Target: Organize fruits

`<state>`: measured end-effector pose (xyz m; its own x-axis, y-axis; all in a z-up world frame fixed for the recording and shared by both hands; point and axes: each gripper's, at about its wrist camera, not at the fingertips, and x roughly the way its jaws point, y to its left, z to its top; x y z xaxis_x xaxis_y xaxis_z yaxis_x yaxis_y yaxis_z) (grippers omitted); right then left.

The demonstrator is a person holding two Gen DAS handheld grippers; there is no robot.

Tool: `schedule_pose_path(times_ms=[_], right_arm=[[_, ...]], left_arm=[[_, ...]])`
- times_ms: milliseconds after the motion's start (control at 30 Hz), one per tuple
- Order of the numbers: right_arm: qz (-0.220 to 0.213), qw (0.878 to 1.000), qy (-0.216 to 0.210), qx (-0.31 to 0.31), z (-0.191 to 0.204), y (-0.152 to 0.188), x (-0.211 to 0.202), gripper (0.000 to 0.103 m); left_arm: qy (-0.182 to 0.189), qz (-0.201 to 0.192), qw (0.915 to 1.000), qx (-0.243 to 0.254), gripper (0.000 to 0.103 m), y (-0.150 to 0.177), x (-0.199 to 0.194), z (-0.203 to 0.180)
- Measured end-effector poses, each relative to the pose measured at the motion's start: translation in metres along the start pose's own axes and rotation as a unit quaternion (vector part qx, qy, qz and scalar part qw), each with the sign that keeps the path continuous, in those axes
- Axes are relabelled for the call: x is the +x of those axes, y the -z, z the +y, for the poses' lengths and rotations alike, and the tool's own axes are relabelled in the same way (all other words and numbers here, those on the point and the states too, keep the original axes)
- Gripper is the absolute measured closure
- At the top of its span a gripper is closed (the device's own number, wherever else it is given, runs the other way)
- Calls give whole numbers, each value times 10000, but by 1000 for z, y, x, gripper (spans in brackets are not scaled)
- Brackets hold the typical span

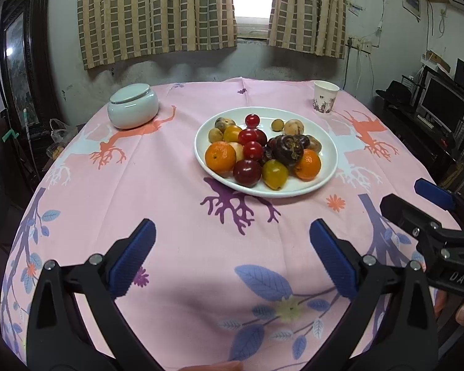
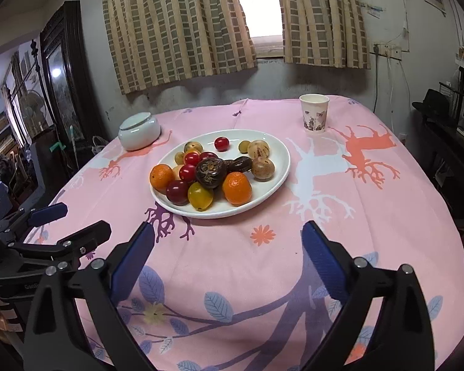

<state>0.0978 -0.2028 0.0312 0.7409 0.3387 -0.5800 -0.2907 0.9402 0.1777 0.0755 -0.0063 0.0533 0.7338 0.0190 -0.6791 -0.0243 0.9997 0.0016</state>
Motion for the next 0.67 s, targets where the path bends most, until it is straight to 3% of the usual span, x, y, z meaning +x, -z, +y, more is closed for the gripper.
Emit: schedule_pose_path(times_ms=[200,300,433,533,667], right_arm=[[14,10000,4,38,-1,5,-1,6],[7,10000,0,30,-1,5,-1,7],[-24,10000,-2,35,-3,6,-3,6],[35,10000,-54,64,-5,7,1,6],[124,9998,-83,118,-8,9,5,3]], left_arm=[[45,68,9999,-109,2,6,-4,3],[-161,-139,9997,133,2,10,-8,-4],[-110,-205,9993,298,2,12,-10,-12],[-332,-159,9986,370,2,13,-8,-16],[-349,-106,9987,343,2,14,-4,-16]])
